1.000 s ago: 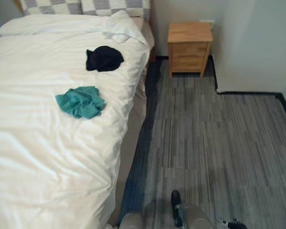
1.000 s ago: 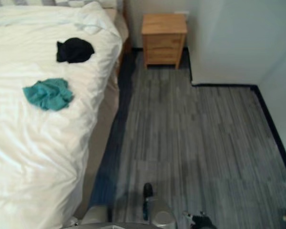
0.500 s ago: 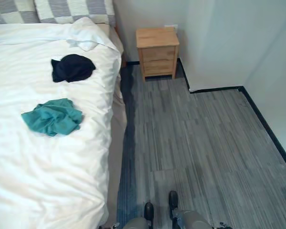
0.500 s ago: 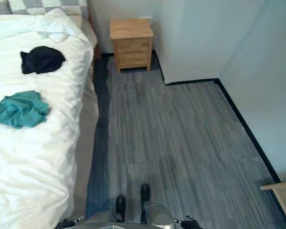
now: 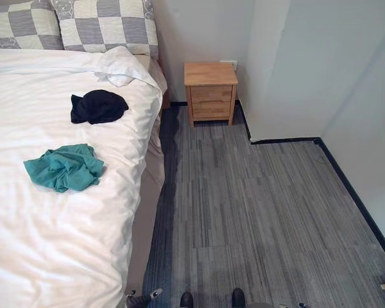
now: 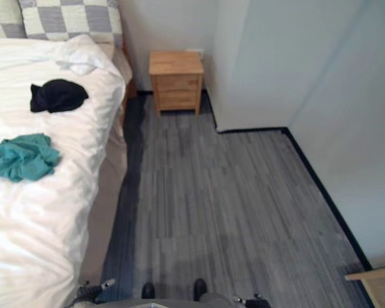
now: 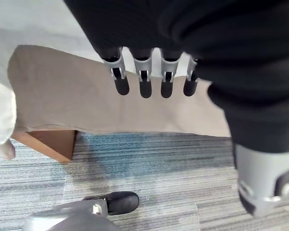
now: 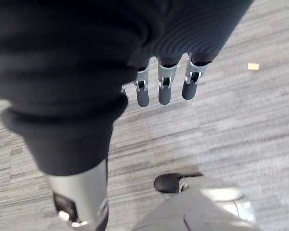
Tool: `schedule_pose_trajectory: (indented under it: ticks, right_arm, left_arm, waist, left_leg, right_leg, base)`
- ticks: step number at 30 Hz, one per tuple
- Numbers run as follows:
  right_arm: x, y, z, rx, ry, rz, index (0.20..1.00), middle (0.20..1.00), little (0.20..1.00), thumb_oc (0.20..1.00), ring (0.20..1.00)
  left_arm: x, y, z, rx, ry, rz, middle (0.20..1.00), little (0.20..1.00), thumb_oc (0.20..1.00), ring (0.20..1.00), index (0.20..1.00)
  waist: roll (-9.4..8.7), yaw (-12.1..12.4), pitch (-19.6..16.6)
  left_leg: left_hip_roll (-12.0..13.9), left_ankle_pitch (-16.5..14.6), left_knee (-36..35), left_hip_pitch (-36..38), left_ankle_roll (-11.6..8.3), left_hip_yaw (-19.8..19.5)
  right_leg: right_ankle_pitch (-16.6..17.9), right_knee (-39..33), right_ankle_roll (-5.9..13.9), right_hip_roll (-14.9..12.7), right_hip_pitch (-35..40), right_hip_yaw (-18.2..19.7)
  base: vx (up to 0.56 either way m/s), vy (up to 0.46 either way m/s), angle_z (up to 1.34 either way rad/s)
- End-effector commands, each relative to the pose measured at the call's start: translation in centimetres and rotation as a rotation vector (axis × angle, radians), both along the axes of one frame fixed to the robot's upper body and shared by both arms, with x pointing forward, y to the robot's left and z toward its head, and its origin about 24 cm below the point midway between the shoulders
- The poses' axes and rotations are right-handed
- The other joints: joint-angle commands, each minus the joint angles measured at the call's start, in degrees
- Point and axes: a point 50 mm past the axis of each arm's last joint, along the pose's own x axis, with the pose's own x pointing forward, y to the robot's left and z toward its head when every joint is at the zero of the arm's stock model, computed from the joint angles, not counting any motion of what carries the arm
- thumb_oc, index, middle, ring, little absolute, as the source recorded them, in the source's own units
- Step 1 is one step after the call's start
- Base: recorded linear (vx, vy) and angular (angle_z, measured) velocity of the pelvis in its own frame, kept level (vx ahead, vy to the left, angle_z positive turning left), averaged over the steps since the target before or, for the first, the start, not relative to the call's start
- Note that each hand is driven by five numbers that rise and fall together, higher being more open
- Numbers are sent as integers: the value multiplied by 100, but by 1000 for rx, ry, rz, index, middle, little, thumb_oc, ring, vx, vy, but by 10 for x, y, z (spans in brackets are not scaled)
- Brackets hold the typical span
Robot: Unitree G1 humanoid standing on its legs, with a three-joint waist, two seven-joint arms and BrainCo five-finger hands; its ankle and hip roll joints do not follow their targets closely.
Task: Tidy up the quilt and then pick up the clothes from the bed and put them into the laundry hamper.
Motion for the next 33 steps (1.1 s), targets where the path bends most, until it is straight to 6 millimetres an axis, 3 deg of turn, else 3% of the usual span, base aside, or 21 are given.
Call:
schedule_pose_trajectory:
  ticks: [1, 7, 10, 12, 15, 16, 18, 19, 20, 21, 23, 28, 30, 31, 33]
  right_arm:
    - [20, -5, 5, 61, -89, -128, 1000, 1000, 1000, 1000, 1000]
    - [27, -6, 6, 55, -98, -132, 1000, 1000, 1000, 1000, 1000]
    - [28, -4, 6, 63, -105, -161, 1000, 1000, 1000, 1000, 1000]
    - [29, -1, 6, 77, -105, -190, 1000, 1000, 1000, 1000, 1000]
    - [28, -2, 6, 82, -104, -200, 1000, 1000, 1000, 1000, 1000]
    - [22, -1, 4, 86, -85, -210, 1000, 1000, 1000, 1000, 1000]
    - [18, 1, 3, 93, -72, -234, 1000, 1000, 1000, 1000, 1000]
    - [16, 1, 2, 104, -63, -253, 1000, 1000, 1000, 1000, 1000]
    - [16, 1, 2, 104, -63, -254, 1000, 1000, 1000, 1000, 1000]
    - [16, 1, 2, 110, -65, -255, 1000, 1000, 1000, 1000, 1000]
    - [12, 2, 1, 115, -53, -248, 1000, 1000, 1000, 1000, 1000]
    - [-10, 6, -3, 114, 4, -247, 1000, 1000, 1000, 1000, 1000]
    - [-18, 3, -4, 117, 44, -248, 1000, 1000, 1000, 1000, 1000]
    - [-22, 3, -4, 110, 67, -235, 1000, 1000, 1000, 1000, 1000]
    - [-24, -1, -4, 86, 73, -188, 1000, 1000, 1000, 1000, 1000]
  left_arm:
    - [10, -19, -2, -16, 9, 14, 1000, 1000, 1000, 1000, 1000]
    - [-2, -15, -5, -31, 33, 59, 1000, 1000, 1000, 1000, 1000]
    - [-5, -11, -5, -32, 30, 52, 1000, 1000, 1000, 1000, 1000]
    - [-2, -7, -3, -19, 18, 53, 1000, 1000, 1000, 1000, 1000]
    - [-2, -5, -3, -17, 21, 55, 1000, 1000, 1000, 1000, 1000]
    - [-7, -1, -3, -15, 45, 49, 1000, 1000, 1000, 1000, 1000]
    - [-8, 0, -3, -7, 54, 32, 1000, 1000, 1000, 1000, 1000]
    - [-6, 2, -2, 6, 56, 16, 1000, 1000, 1000, 1000, 1000]
    - [-6, 2, -2, 7, 55, 16, 1000, 1000, 1000, 1000, 1000]
    - [-5, 4, -1, 12, 49, 17, 1000, 1000, 1000, 1000, 1000]
    - [-6, 5, -2, 12, 44, 25, 1000, 1000, 1000, 1000, 1000]
    - [-12, 4, -2, 0, 41, 8, 1000, 1000, 1000, 1000, 1000]
    - [-22, 3, -4, 9, 64, 25, 1000, 1000, 1000, 1000, 1000]
    - [-25, 2, -5, 9, 70, 36, 1000, 1000, 1000, 1000, 1000]
    - [-32, 1, -6, -8, 76, 36, 1000, 1000, 1000, 1000, 1000]
  waist:
    - [-5, 11, 48]
    - [-12, 119, 52]
    - [11, 210, 199]
    - [104, 169, 460]
    - [199, 119, 674]
    - [166, 69, 861]
    - [112, 22, 952]
    - [31, -75, 1055]
    - [41, -85, 1078]
    - [25, -176, 1142]
    - [32, -288, 1187]
    - [22, -521, 1211]
    - [60, -605, 1117]
    - [89, -662, 1038]
    - [252, -707, 816]
  left_leg:
    - [-243, -357, 3, -80, 41, 67]
    - [-401, -446, 59, 13, 192, -25]
    - [-444, -566, 402, -156, 377, 45]
    - [-458, -655, 666, -266, 639, 65]
    - [-442, -756, 769, -226, 711, 174]
    - [-509, -915, 880, -100, 655, 388]
    - [-527, -1009, 947, -3, 605, 478]
    - [-540, -1137, 1059, 70, 544, 548]
    - [-523, -1163, 1076, 91, 535, 548]
    - [-508, -1241, 1131, 139, 490, 588]
    - [-518, -1356, 1217, 224, 470, 562]
    - [-523, -1919, 1683, 597, 471, 532]
    - [-396, -2216, 1922, 929, 323, 556]
    - [-337, -2283, 2016, 1087, 260, 586]
    - [-134, -2027, 2223, 1460, 57, 527]
  right_leg:
    - [-63, -29, 404, -90, -145, 13]
    - [-148, 167, 431, -171, -86, 156]
    - [-401, 965, 473, -444, -251, -9]
    - [-240, 2453, 473, -640, -897, -95]
    - [-16, 3390, 444, -728, -1397, -206]
    - [299, 3005, 544, -845, -1611, -479]
    - [369, 2492, 607, -818, -1577, -580]
    - [478, 1613, 671, -755, -1627, -595]
    - [488, 1512, 672, -735, -1603, -606]
    - [542, 768, 711, -686, -1689, -568]
    - [628, 108, 781, -625, -1741, -476]
    - [686, -42, 846, -662, -1921, -258]
    - [587, 4, 744, -634, -1773, -331]
    - [552, 96, 694, -620, -1757, -282]
    - [447, 507, 561, -484, -1783, -239]
  base:
    - [52, 56, 8]
    - [93, 103, 1]
    - [68, 140, -2]
    - [58, 166, -12]
    - [131, 86, -17]
    - [284, -26, -1]
    - [417, -152, -2]
    - [411, -199, -5]
    - [450, -210, -5]
    - [376, -134, -4]
    - [597, -165, -1]
    - [699, -212, 23]
    - [761, -305, 46]
    - [820, -335, -8]
    - [654, -270, -28]
